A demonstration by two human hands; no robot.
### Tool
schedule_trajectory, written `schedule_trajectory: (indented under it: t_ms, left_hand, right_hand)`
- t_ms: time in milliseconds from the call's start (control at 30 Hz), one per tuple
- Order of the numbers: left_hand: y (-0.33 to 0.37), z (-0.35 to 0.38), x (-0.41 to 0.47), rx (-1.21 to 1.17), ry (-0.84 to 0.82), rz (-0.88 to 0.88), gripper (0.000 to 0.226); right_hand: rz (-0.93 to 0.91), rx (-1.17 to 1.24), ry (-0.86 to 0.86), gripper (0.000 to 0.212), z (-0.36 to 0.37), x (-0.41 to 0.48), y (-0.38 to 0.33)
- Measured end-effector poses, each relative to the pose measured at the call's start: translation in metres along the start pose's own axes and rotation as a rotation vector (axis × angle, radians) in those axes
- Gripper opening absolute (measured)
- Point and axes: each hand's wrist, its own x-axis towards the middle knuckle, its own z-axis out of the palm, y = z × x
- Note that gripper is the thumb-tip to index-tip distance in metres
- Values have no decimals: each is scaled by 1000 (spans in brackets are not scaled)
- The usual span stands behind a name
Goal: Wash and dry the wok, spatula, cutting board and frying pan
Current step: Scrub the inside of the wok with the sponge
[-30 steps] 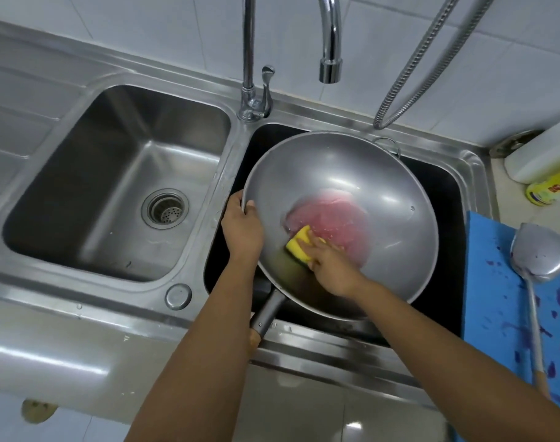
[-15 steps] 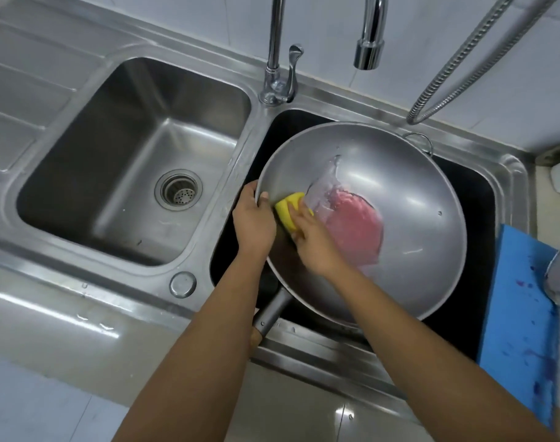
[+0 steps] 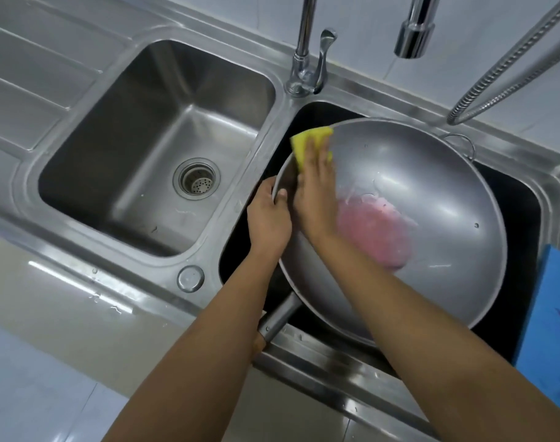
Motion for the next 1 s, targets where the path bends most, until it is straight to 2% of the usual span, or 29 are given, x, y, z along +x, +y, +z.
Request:
schedule_trajectory:
  t_ms: [67,133,200,267,333,400,500,567,633,700,767,833,900,1000]
  left_hand:
    - [-3,1,1,-16,-6,-3,26]
    - [-5,1,2,-16,-14,-26,25]
    - [-6,-1,2,-44,-26,-57,23]
    - [-6,0,2,-66,-41,-72,24]
    - [-6,0,1,-79,-47,-77,24]
    - [-5,0,1,-76,-52,-81,24]
    - [-6,1,1,-79,-52,-76,24]
    - [-5,0,1,-95,-58,-73,23]
    - [-7,0,1,-110,-56,-76,23]
    - [-7,1,1,-107,-56,-76,24]
    - [-7,2,1,-111,-61,-75,26]
    - [-6,2,1,-116,-64,-82,26]
    - [-4,2,1,-128,-71,-87,26]
    - [-6,2,2,-129,-71,-86,26]
  right_hand:
    - [-224,-108,-69,69,0,2,10]
    - [-275,-243,-49,80,-12,29,32]
    - [-148,-385,25,84,-33,53,54]
    - [84,-518,122,83,-57,60,75]
    - [309,-593,210,78,-69,51,90]
    - [424,-618,221,70,-68,40,93]
    - [282,-692,11,74,-75,31,101]
    - [180,-777,-58,74,-98,26,115]
    - [237,-830,-17,75,-124,13,128]
    - [403,-846,4,81,-139,-10,128]
    - [550,-848,-53,77,-137,-39,121]
    - [652,-816,-188,73,-129,-68,109]
    - [642,-750,-349,68,-124,-94,92]
    - [483,-645,-590,60,-132,-124,66]
